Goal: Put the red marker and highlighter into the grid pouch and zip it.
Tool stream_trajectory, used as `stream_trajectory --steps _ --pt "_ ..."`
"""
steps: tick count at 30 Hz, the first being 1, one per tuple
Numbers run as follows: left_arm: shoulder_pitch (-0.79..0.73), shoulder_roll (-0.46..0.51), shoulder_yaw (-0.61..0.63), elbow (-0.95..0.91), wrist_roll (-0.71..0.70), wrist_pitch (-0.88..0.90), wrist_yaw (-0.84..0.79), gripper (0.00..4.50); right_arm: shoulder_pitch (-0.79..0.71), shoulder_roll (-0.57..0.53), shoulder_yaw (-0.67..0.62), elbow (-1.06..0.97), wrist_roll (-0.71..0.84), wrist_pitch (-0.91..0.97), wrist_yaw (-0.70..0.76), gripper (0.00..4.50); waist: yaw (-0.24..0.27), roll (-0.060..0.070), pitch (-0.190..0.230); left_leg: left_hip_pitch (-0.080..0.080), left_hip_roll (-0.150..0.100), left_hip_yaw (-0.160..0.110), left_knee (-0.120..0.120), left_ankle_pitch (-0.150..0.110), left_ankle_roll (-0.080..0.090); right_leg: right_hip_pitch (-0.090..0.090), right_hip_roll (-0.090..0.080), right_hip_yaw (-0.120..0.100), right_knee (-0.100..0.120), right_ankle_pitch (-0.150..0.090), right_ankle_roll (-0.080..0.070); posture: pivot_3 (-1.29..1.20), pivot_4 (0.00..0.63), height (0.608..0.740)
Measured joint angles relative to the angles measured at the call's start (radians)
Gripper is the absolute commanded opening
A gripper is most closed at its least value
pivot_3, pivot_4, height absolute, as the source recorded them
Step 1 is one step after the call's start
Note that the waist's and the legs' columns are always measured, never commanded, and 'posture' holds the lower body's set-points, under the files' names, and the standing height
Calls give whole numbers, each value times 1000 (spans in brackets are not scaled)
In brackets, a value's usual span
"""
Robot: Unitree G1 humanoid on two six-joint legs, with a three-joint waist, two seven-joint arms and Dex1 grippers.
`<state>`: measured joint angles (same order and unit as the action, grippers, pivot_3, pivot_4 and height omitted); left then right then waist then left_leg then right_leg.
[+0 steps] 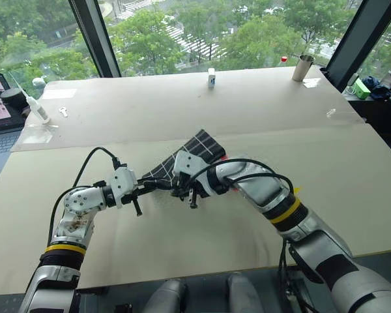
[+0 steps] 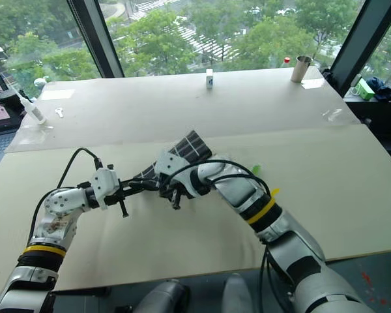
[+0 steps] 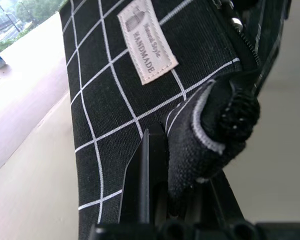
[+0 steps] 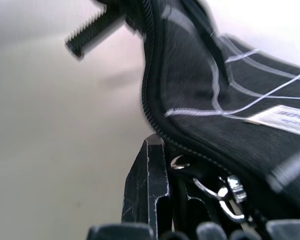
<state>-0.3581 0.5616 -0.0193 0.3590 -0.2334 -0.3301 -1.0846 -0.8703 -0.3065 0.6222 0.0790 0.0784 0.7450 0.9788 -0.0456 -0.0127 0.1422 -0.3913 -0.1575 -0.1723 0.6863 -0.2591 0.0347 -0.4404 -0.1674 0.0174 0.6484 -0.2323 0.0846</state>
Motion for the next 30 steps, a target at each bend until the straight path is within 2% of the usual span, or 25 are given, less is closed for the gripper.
stream_trajectory --steps 11,19,23,26,28,29,30 --pt "-2 -7 14 9 0 0 12 0 -8 84 -110 50 26 39 -18 14 0 0 0 0 0 0 0 0 0 0 0 0 0 0 0 0 150 739" --pt "-2 -17 14 7 0 -3 11 0 -4 85 -106 27 57 67 17 14 -2 0 0 0 0 0 0 0 0 0 0 0 0 0 0 0 150 739" --pt "-2 -18 12 7 0 -3 11 0 -5 86 -59 38 34 60 19 14 -2 0 0 0 0 0 0 0 0 0 0 0 0 0 0 0 150 739" --pt "-2 -18 12 7 0 -3 14 0 -6 118 -69 65 31 58 1 14 -3 0 0 0 0 0 0 0 0 0 0 0 0 0 0 0 150 739" --pt "1 -18 17 4 0 -2 18 0 -17 136 -84 83 31 46 -9 726 -3 0 0 0 0 0 0 0 0 0 0 0 1 0 0 0 150 739" --pt "3 -18 17 0 0 -2 17 0 -19 136 -87 86 31 41 -10 781 -3 0 0 0 0 0 0 0 0 0 0 0 1 0 0 0 150 739" --pt "7 -18 16 -12 0 -2 17 0 -21 136 -93 91 31 29 -13 1170 -3 0 0 0 0 0 0 0 0 0 0 0 0 0 0 0 150 739"
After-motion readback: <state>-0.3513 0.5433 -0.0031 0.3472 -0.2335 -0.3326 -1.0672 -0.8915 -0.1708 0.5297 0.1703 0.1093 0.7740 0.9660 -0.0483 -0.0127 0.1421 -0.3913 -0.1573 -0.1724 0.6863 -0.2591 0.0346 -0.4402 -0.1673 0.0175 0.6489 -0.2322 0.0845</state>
